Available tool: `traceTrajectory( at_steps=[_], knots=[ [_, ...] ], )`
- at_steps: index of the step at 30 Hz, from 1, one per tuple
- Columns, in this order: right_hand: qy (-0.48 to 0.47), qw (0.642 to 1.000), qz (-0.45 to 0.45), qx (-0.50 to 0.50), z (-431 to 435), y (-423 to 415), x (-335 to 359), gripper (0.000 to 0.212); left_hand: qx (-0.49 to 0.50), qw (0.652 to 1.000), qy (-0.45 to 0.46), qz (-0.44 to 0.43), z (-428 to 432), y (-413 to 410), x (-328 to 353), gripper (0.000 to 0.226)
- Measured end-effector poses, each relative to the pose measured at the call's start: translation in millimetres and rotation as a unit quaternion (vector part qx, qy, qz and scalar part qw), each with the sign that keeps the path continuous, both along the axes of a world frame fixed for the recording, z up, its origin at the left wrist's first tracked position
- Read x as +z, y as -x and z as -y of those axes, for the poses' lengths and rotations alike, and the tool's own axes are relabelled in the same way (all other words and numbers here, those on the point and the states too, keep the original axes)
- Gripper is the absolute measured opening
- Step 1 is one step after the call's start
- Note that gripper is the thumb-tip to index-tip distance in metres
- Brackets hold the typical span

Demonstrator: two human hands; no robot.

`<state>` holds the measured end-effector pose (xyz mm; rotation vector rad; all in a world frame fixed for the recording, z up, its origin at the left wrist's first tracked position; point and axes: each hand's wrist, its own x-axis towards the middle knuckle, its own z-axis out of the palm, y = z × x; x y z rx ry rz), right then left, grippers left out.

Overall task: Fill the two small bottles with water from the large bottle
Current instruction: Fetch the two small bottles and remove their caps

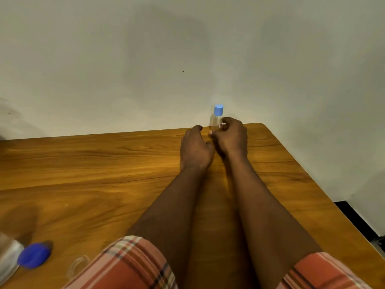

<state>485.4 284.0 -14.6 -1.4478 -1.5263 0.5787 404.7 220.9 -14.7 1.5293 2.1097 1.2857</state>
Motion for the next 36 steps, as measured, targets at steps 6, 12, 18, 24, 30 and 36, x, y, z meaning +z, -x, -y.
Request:
traceTrajectory(
  at_steps=[6, 12, 18, 24, 30, 36],
  knots=[
    [-0.012, 0.999, -0.029, -0.007, 24, -12, 6, 0.037, -0.001, 1.0, 0.006, 0.008, 18, -7, 7, 0.054],
    [-0.002, 0.998, -0.061, -0.007, 76, -22, 4, 0.04, -0.016, 0.999, 0.014, 0.033, 59, -21, 10, 0.053],
    [0.006, 0.997, -0.082, -0.004, 147, -39, 1, 0.037, -0.043, 0.997, 0.012, 0.062, 125, -43, 15, 0.043],
    [-0.004, 0.998, -0.06, -0.003, 249, -45, 8, 0.036, -0.091, 0.993, -0.004, 0.073, 231, -49, 14, 0.051],
    [0.008, 0.994, -0.102, 0.027, 334, -36, 13, 0.031, -0.106, 0.99, -0.026, 0.092, 313, -29, 11, 0.053],
    [0.032, 0.983, -0.158, 0.09, 392, -13, 9, 0.028, -0.129, 0.987, -0.036, 0.092, 363, 18, 8, 0.046]
  ],
)
